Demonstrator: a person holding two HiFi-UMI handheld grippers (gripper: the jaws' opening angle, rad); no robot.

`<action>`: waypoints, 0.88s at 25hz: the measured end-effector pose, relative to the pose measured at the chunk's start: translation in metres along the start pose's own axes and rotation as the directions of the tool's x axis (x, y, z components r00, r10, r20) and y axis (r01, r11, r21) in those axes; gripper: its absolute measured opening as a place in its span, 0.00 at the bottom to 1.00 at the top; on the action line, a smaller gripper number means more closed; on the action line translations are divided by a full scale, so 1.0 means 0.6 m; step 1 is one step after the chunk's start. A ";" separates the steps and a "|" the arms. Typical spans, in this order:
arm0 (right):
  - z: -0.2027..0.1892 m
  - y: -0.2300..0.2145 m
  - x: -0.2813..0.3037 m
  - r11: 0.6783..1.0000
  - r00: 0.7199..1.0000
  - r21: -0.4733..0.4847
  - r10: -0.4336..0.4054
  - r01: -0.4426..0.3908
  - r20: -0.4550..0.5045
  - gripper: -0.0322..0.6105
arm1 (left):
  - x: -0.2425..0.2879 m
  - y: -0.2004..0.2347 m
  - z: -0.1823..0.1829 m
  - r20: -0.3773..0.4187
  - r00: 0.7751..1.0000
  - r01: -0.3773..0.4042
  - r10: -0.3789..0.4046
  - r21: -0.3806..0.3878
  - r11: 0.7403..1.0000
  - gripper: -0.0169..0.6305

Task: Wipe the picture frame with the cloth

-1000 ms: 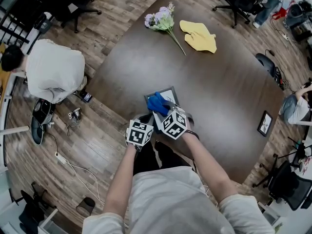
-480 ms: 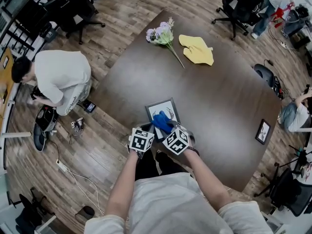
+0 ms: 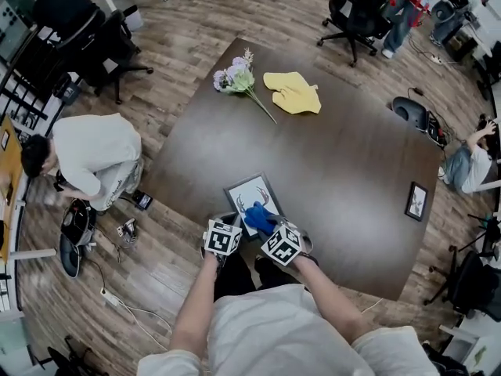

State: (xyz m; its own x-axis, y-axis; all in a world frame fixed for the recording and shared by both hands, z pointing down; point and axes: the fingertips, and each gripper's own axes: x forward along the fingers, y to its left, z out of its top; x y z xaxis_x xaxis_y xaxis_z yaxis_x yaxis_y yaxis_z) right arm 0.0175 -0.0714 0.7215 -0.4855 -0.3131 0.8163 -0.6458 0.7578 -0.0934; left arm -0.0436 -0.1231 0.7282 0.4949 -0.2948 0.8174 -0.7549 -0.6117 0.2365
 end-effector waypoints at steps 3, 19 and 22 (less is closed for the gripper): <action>-0.016 0.001 -0.017 0.996 0.999 0.085 -0.037 0.036 0.002 0.18 | 0.001 -0.005 -0.003 -0.005 1.000 0.019 -0.019 0.021 1.000 0.11; 0.017 -0.008 -0.133 0.762 0.916 0.602 -0.382 0.238 0.121 0.18 | -0.062 -0.017 0.007 0.027 0.986 0.166 -0.167 0.047 0.985 0.11; 0.030 -0.006 -0.139 0.693 0.883 0.680 -0.447 0.238 0.146 0.18 | -0.095 -0.007 0.006 0.062 0.981 0.184 -0.186 0.038 0.982 0.11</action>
State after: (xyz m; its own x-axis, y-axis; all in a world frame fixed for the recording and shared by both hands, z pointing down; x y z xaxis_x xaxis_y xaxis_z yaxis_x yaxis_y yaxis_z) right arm 0.0498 -0.0585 0.6432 -0.2260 -0.6981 0.6794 -0.9642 0.0612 -0.2579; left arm -0.0667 -0.1065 0.6787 0.6528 -0.2209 0.7246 -0.6341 -0.6827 0.3631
